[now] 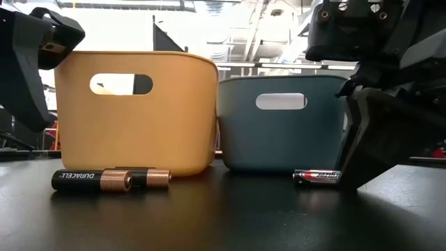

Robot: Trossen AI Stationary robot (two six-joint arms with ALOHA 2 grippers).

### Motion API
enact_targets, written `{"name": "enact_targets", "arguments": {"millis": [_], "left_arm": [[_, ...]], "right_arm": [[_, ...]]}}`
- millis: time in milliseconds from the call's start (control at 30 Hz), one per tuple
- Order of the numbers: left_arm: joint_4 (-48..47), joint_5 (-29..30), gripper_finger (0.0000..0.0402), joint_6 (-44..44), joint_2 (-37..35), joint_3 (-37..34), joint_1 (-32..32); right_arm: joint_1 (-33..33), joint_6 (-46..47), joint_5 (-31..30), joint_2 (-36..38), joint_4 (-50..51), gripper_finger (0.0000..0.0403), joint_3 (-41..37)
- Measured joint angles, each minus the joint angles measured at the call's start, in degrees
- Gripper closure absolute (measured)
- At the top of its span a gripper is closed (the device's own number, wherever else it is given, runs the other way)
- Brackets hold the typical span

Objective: Sort batteries
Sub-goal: Put the silver battery into the blue bin

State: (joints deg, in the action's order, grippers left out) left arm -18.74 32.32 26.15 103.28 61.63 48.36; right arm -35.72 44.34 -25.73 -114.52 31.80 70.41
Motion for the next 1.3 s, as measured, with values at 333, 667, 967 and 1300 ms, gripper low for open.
{"name": "enact_targets", "arguments": {"millis": [333,667,967,1300], "left_arm": [[0.0,0.0,0.0249,0.0,0.0,0.0,0.0],[0.1,0.0,0.0249,1.3,0.0,0.0,0.0],[0.0,0.0,0.0249,1.6,0.0,0.0,0.0],[-0.4,-0.5,0.0249,2.5,0.0,0.0,0.0]], "right_arm": [[0.2,-3.2,1.3,-0.1,-5.7,0.0379,-0.1],[0.3,-6.8,1.9,-0.3,-7.0,0.0381,1.2],[-0.3,-8.9,2.4,-0.4,-7.0,0.0381,2.3],[-0.6,-9.6,1.7,-0.4,-7.1,0.0381,2.4]]}}
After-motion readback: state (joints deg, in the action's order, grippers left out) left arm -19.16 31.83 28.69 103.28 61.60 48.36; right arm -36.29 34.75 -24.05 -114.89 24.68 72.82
